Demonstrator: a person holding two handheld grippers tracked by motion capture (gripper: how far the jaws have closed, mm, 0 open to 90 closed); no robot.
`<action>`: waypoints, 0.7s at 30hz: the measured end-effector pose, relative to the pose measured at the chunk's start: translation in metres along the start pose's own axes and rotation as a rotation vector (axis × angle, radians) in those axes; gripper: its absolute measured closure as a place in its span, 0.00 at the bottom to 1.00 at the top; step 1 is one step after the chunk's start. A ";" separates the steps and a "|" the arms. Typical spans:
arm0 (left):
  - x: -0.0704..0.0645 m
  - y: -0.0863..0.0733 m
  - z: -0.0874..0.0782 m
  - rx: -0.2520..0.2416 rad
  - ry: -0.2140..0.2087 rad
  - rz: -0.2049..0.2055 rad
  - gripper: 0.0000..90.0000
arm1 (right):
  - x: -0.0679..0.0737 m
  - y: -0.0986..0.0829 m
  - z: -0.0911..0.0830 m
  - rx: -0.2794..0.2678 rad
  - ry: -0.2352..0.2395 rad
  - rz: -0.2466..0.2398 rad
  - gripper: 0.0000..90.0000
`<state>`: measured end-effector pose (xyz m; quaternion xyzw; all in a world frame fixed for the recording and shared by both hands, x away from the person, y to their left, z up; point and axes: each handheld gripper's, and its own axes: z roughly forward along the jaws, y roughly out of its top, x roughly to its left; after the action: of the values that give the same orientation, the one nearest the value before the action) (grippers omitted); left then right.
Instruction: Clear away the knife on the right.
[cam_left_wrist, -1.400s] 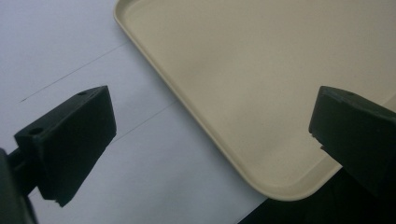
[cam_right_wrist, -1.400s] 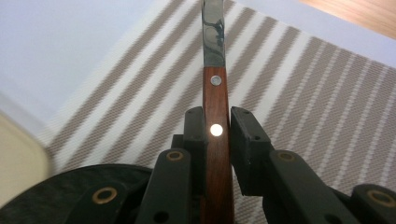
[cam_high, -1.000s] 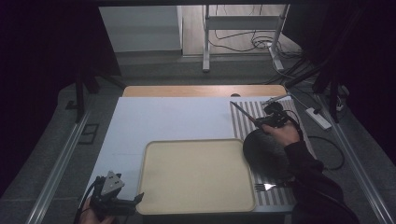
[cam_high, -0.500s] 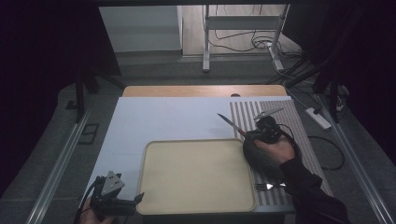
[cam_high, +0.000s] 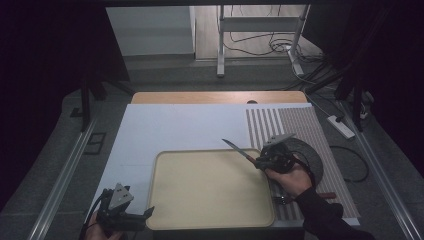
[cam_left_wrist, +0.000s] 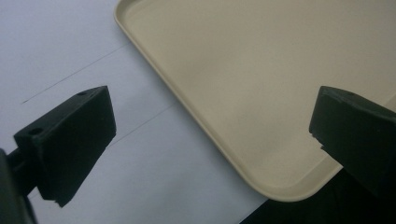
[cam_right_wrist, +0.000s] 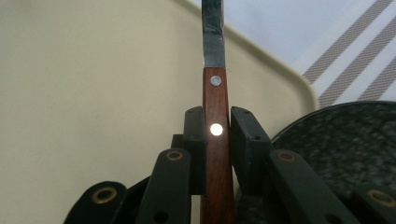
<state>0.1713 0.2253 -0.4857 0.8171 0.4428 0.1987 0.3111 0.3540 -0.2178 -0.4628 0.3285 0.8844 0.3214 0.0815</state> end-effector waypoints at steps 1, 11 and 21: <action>0.000 0.000 0.000 0.000 0.000 0.000 0.00 | 0.003 -0.002 0.000 -0.001 0.000 -0.006 0.86; 0.000 0.000 0.000 0.002 0.001 0.007 0.00 | 0.034 -0.018 0.000 0.031 0.011 -0.042 0.86; -0.001 0.000 0.000 0.003 0.002 0.012 0.00 | 0.050 -0.028 0.009 0.081 0.011 -0.068 0.86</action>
<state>0.1714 0.2241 -0.4858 0.8201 0.4386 0.2005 0.3081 0.3038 -0.1973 -0.4834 0.2995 0.9078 0.2839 0.0744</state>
